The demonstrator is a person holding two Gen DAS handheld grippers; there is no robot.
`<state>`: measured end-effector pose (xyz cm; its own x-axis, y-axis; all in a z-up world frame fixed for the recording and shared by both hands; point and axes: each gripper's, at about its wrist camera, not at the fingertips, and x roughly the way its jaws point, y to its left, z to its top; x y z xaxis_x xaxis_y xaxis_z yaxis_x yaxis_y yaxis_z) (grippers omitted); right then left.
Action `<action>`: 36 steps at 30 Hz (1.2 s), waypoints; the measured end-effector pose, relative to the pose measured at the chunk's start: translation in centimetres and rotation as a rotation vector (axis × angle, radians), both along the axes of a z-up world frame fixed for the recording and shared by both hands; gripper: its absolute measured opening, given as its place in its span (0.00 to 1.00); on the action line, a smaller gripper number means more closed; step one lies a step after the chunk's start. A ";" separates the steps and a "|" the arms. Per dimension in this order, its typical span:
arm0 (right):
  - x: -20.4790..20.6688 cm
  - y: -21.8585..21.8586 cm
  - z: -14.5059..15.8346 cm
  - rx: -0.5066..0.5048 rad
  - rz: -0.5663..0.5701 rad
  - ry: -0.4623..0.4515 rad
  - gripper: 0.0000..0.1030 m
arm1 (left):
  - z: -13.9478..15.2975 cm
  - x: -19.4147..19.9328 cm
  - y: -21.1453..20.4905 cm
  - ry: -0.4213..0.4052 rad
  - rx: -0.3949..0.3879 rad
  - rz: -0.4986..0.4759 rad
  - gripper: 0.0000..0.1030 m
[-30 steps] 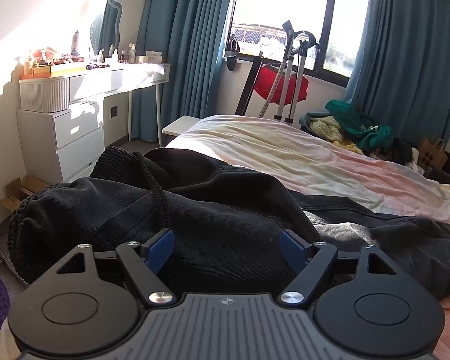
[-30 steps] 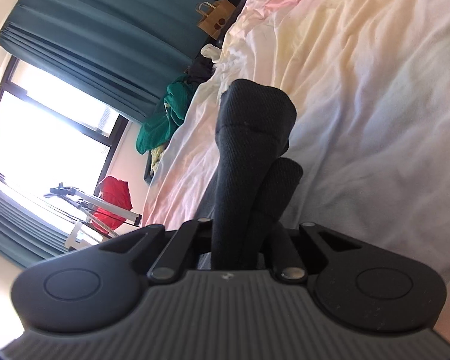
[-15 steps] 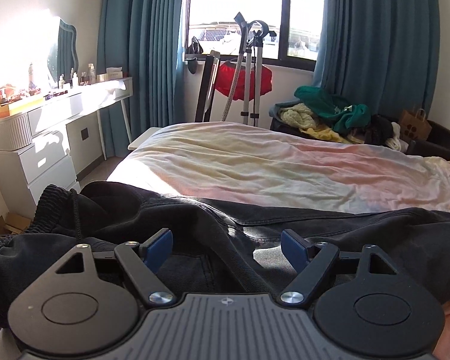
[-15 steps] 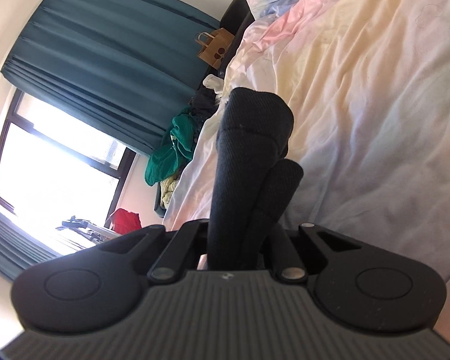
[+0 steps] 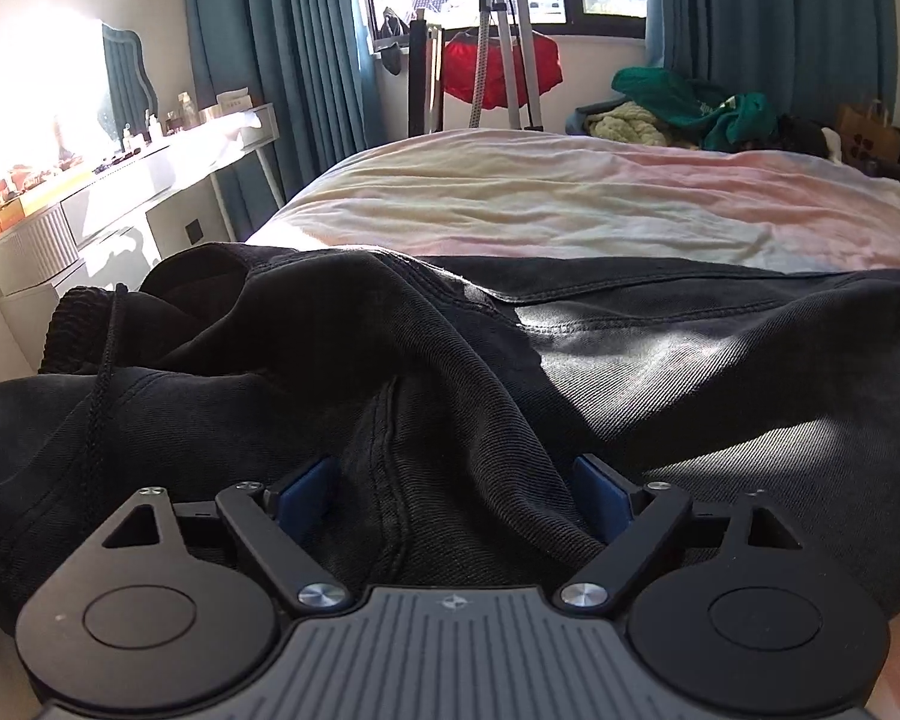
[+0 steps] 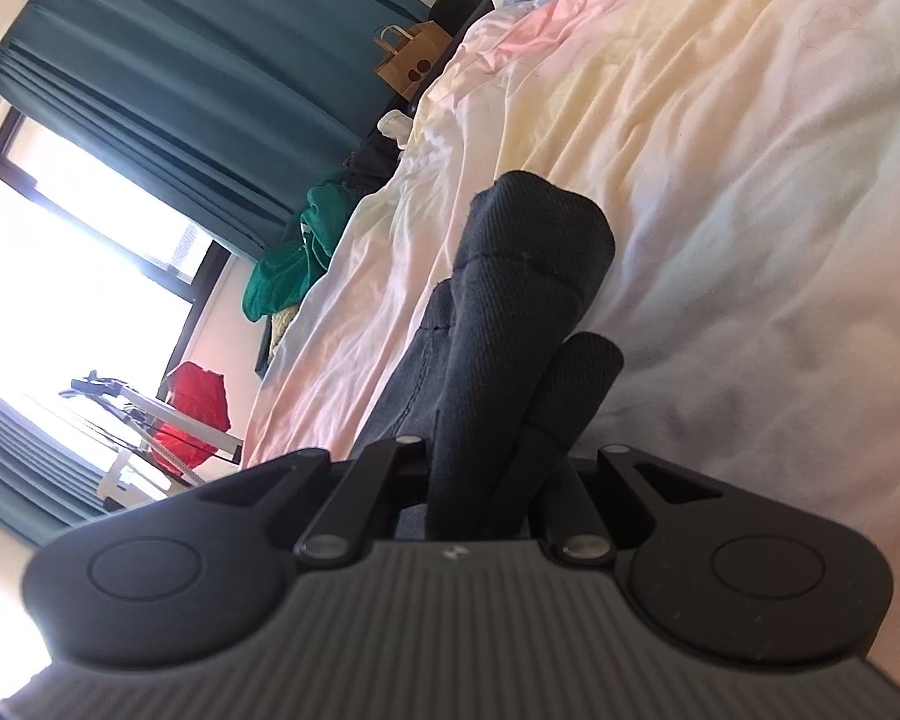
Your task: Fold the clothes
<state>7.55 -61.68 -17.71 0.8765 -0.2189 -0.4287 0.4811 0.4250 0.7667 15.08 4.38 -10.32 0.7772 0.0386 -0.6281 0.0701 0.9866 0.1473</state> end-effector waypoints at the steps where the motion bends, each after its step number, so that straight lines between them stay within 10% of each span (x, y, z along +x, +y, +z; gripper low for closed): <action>1: 0.1 0.3 0.3 -0.020 0.000 0.011 0.09 | -0.3 0.2 -0.1 0.007 0.015 -0.004 0.88; 14: 2.8 4.6 6.8 -0.376 0.024 0.123 0.09 | 0.3 0.3 0.9 0.000 -0.016 -0.017 0.90; 23: 5.7 24.2 16.4 -0.967 0.261 -0.009 0.10 | 4.4 -2.6 3.0 -0.128 -0.062 0.051 0.90; 32: 5.7 45.9 4.5 -1.231 0.828 0.122 0.11 | 7.9 -7.3 6.7 -0.231 -0.118 0.099 0.90; 36: 4.7 47.3 3.5 -1.256 0.774 0.128 0.11 | 8.6 -7.9 7.0 -0.261 -0.130 0.111 0.90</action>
<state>12.23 -14.33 -14.26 0.9171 -0.0032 -0.3987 -0.1349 0.9385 -0.3179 7.20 11.37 -1.71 0.9086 0.0643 -0.4128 -0.0624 0.9979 0.0181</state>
